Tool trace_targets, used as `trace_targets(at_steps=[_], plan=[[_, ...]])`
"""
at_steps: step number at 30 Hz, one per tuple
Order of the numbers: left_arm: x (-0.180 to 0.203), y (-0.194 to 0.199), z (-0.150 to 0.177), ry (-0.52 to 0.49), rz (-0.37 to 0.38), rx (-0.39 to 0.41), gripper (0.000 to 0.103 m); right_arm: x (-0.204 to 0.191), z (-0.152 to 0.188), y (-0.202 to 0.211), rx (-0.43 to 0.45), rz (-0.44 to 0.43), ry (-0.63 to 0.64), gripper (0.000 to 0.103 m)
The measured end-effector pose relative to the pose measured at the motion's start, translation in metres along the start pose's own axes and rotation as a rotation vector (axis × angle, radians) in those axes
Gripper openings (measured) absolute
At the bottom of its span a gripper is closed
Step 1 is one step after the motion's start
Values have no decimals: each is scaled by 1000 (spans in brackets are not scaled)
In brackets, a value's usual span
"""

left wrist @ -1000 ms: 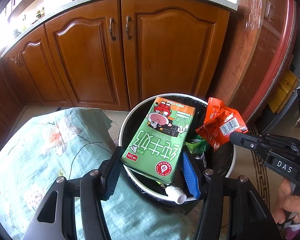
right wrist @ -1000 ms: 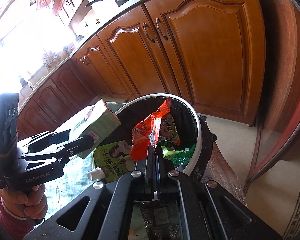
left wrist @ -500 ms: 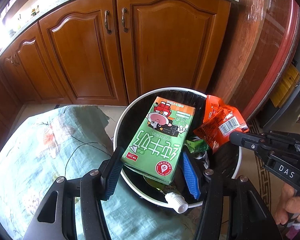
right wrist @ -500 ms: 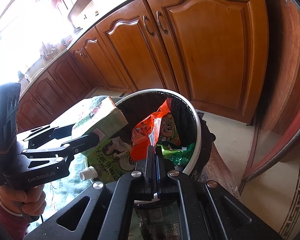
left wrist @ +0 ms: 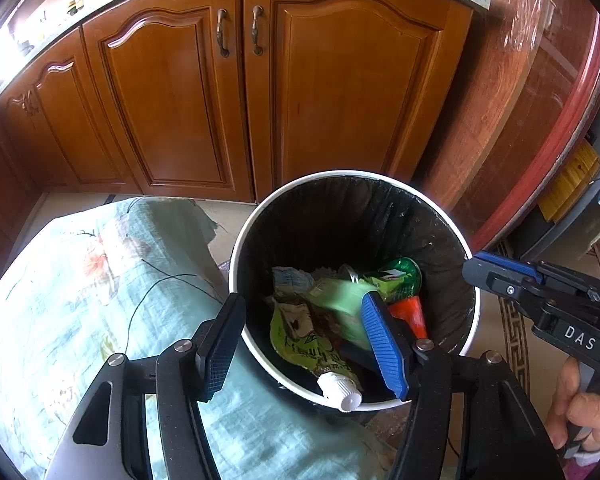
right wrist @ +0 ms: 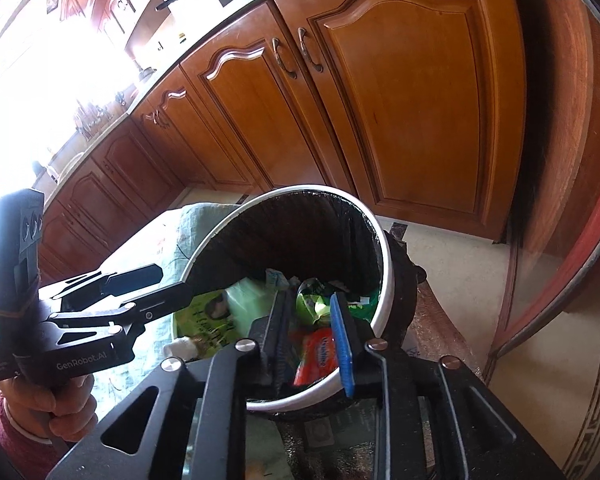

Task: Collect trash

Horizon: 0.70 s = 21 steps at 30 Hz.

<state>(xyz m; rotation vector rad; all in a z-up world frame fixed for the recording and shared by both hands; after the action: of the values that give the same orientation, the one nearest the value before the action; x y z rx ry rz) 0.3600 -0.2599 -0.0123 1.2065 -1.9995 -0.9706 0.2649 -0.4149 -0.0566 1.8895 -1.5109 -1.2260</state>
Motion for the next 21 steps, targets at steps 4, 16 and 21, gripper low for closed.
trace_targets(at_steps=[4,16,21], plan=[[-4,13,5,21,3,20,60,-5,5,9,22,-13,-6,43],[-39,69,71,188,61,100,66,-40,38,47,144,-43,-35,90],[-60,98,114,279,63,166,71,-60,59,59,174,-30,-36,95]])
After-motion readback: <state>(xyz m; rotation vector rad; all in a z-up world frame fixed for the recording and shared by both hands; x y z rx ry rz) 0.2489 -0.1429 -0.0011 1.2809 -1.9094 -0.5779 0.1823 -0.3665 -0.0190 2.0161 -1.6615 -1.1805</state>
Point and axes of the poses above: each gripper's, at about its wrist camera, not at the fingertips, and y roughly against the way its jaws point, x to its right, z to its underside, the point moved 1 cm from there along -y, roughly the way its jaws point, and after that the axes turned 4 degrees about y, right-handed, at the moved point
